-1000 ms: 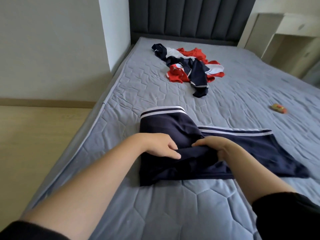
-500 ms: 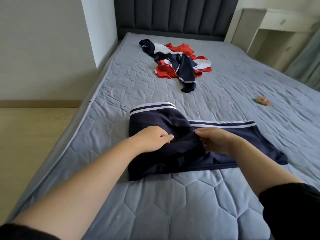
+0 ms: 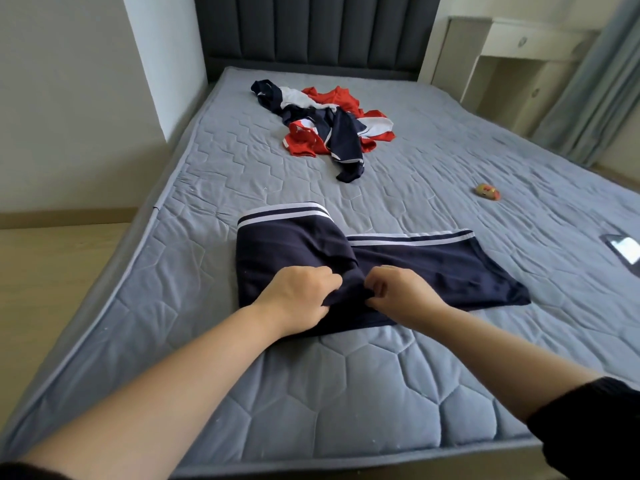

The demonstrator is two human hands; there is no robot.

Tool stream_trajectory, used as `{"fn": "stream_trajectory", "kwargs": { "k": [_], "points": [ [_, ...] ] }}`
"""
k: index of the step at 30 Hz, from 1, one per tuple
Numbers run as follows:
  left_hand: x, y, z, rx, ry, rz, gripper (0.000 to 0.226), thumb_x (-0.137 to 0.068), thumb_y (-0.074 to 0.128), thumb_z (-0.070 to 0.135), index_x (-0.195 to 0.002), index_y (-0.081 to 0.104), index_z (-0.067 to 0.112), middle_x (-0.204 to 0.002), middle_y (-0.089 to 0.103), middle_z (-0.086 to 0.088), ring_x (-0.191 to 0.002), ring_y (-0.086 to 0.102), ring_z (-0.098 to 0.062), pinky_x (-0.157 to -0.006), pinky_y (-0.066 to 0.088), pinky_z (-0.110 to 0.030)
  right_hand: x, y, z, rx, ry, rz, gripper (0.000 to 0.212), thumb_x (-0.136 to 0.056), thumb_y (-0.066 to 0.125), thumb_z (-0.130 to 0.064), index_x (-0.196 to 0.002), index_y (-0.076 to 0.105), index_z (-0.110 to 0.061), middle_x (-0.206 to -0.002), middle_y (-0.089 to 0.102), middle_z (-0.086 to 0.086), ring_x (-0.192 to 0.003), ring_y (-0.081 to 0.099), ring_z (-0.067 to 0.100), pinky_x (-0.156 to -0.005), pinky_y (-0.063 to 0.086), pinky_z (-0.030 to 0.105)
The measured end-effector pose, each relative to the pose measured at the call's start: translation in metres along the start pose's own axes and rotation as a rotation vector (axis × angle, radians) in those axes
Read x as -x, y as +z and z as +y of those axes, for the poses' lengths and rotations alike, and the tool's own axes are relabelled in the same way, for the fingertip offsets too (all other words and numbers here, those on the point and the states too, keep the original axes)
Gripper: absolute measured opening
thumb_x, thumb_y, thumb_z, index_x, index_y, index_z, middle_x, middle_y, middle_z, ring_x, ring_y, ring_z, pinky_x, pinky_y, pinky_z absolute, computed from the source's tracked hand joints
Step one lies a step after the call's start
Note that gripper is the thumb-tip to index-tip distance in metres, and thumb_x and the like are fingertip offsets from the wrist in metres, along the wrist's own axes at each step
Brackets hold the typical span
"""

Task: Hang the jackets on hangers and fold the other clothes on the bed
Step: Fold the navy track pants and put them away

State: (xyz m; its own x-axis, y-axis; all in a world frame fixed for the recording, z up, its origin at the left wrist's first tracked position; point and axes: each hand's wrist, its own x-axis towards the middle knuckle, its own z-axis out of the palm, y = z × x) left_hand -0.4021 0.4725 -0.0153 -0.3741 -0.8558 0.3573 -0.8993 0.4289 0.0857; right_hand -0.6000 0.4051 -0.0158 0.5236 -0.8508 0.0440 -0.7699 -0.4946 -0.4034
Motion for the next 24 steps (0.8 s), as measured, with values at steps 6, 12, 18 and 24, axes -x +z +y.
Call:
{"fn": "stream_trajectory", "kwargs": {
  "k": [6,12,18,24],
  "points": [
    [-0.011,0.002,0.000,0.433,-0.300,-0.134,0.038,-0.091,0.052,0.040,-0.063,0.057,0.015,-0.065,0.057,0.003,-0.067,0.052,-0.016,-0.069,0.044,-0.033,0.000,0.008,-0.003,0.192,-0.132,0.043,0.012,-0.077,0.062,-0.014,-0.088,0.063,-0.010,-0.089,0.065,0.004,-0.083,0.059,0.029,-0.072,0.046,0.035],
    [-0.028,0.032,-0.018,0.277,-0.471,-0.363,0.045,-0.104,0.025,0.038,-0.147,0.031,0.032,-0.159,0.016,0.007,-0.147,0.006,-0.017,-0.119,0.004,-0.036,0.004,0.011,-0.003,0.236,-0.181,0.093,0.014,-0.077,0.060,-0.020,-0.077,0.049,-0.011,-0.075,0.061,0.006,-0.068,0.055,0.032,-0.056,0.032,0.033],
    [-0.034,0.038,-0.030,0.406,-0.501,-0.505,0.049,-0.104,0.013,0.041,-0.150,0.023,0.030,-0.160,0.005,0.008,-0.147,-0.004,-0.012,-0.117,-0.002,-0.036,0.006,0.008,-0.002,0.292,-0.088,-0.013,0.029,-0.083,0.054,-0.026,-0.064,0.035,-0.017,-0.064,0.051,0.002,-0.061,0.041,0.025,-0.058,0.030,0.033],
    [-0.032,0.039,-0.032,0.382,-0.481,-0.554,0.051,-0.102,0.022,0.045,-0.151,0.021,0.029,-0.161,0.001,0.006,-0.147,-0.007,-0.013,-0.117,-0.003,-0.037,0.004,-0.001,0.003,-0.116,-0.002,-0.078,0.043,-0.079,0.057,-0.012,-0.049,0.027,-0.016,-0.048,0.025,-0.002,-0.049,0.023,0.011,-0.051,0.026,0.030]
  ]
}}
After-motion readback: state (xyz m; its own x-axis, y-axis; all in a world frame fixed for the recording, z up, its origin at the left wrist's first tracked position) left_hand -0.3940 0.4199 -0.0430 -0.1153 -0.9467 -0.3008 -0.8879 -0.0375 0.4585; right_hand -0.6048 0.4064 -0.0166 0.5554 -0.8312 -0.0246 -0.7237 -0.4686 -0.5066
